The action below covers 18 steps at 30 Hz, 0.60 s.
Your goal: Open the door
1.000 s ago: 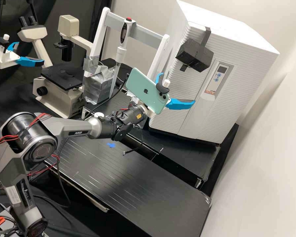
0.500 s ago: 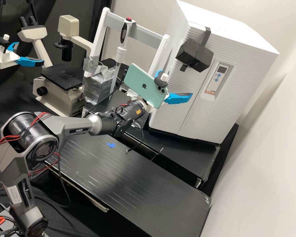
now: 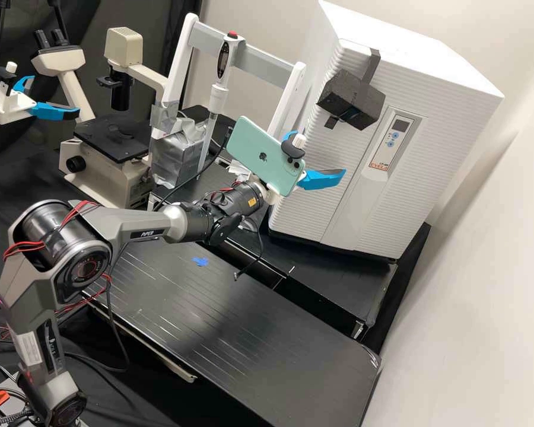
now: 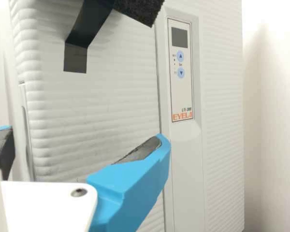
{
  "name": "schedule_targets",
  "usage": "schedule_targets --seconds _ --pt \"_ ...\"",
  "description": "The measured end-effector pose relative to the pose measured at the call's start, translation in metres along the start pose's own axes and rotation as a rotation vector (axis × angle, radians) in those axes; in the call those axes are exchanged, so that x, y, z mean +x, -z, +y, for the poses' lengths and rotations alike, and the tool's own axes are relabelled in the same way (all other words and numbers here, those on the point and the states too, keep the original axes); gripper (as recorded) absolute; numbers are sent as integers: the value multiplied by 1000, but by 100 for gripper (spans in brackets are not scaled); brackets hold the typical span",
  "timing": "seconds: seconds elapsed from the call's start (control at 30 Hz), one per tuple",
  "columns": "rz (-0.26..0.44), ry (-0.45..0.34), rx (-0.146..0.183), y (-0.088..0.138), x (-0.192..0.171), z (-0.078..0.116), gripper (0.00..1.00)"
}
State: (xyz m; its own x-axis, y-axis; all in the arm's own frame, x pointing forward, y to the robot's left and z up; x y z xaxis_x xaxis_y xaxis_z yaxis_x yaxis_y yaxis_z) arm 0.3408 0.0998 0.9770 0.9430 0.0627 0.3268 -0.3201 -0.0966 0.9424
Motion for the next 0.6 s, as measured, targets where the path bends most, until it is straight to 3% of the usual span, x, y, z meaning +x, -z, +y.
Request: schedule_targets --seconds 0.6 --pt "-3 4 -15 -4 1 2 0"
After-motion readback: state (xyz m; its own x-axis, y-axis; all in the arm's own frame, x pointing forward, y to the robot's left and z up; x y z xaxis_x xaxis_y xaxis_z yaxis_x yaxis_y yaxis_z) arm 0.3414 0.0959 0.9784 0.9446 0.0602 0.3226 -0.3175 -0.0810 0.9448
